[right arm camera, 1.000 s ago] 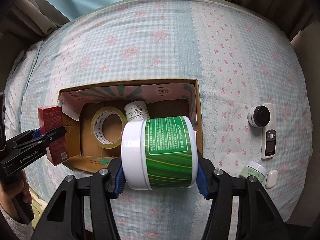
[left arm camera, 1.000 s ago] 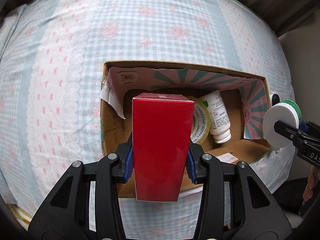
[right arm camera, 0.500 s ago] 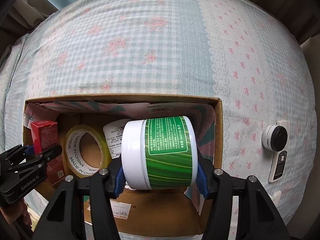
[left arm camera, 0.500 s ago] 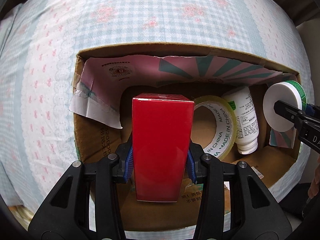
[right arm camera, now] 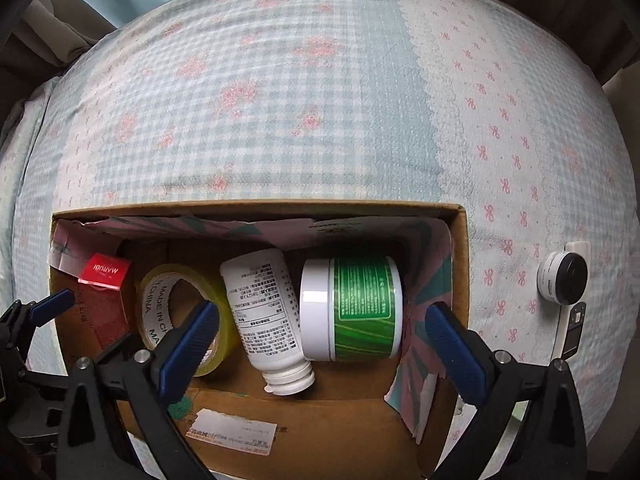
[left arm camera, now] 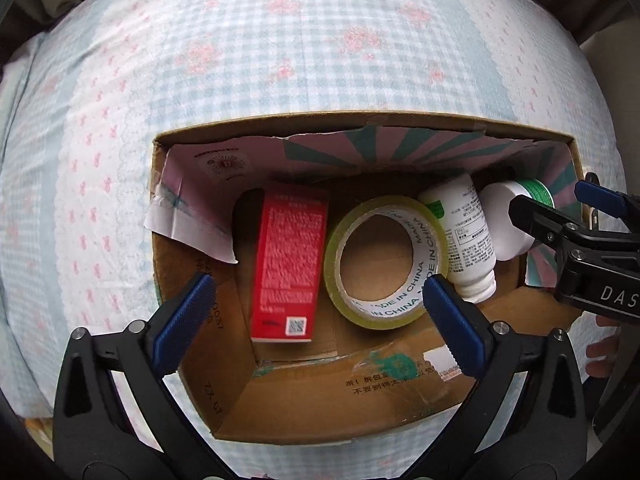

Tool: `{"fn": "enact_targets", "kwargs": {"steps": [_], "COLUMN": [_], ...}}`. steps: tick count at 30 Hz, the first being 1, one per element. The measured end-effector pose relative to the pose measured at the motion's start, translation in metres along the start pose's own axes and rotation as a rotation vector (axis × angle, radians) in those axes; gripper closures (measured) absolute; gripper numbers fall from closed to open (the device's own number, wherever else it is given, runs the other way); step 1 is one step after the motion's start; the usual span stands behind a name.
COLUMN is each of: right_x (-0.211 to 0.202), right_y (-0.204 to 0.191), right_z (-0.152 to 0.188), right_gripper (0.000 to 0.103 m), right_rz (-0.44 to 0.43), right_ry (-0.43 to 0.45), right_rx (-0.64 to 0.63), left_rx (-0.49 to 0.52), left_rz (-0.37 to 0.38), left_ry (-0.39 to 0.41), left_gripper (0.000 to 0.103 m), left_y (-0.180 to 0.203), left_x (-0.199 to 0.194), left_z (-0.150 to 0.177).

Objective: Organize rigid objects
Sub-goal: 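Lower and release the red box with the left tool while the right tool releases the jar, then lift both tools away from the box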

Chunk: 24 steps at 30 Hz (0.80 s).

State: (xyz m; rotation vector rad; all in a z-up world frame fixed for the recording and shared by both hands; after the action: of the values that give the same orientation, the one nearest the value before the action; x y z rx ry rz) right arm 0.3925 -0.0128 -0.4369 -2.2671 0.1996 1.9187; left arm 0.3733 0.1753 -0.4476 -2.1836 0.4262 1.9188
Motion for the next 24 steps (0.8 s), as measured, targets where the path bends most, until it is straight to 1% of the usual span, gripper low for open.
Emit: {"fn": "enact_targets", "kwargs": {"steps": [5, 13, 18, 24], "right_x": [-0.011, -0.033, -0.05, -0.084], "right_y": [-0.001, -0.002, -0.006, -0.011], "right_z": [0.003, 0.014, 0.023, 0.037], "right_gripper": [0.0, 0.0, 0.0, 0.0], "right_rz": [-0.007, 0.005, -0.005, -0.028], "right_ry": [0.013, 0.036, 0.033, 0.06], "right_rx": [0.007, -0.001, 0.003, -0.007], "left_rx": [0.003, -0.013, -0.028, -0.034], "left_rz": [0.0, 0.002, 0.01, 0.002], "left_ry": [0.013, 0.029, 0.047, 0.097], "left_gripper": [0.0, 0.0, 0.0, 0.0], "left_y": [0.001, -0.004, -0.01, -0.005], "left_x": [-0.01, -0.033, -0.057, -0.094], "left_z": [0.002, 0.018, 0.033, 0.051]}}
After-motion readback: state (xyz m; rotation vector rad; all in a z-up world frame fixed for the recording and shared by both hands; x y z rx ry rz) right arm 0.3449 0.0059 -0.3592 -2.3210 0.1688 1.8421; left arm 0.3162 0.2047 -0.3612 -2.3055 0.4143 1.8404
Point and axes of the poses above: each gripper's, at about its wrist camera, not at the fingertips, and x roughly the way its jaws point, y to its right, z to its underside, the point moved 4 cm from there along x, roughly the way its jaws point, and after that the axes turned 13 degrees about x, right-handed, at the moved point
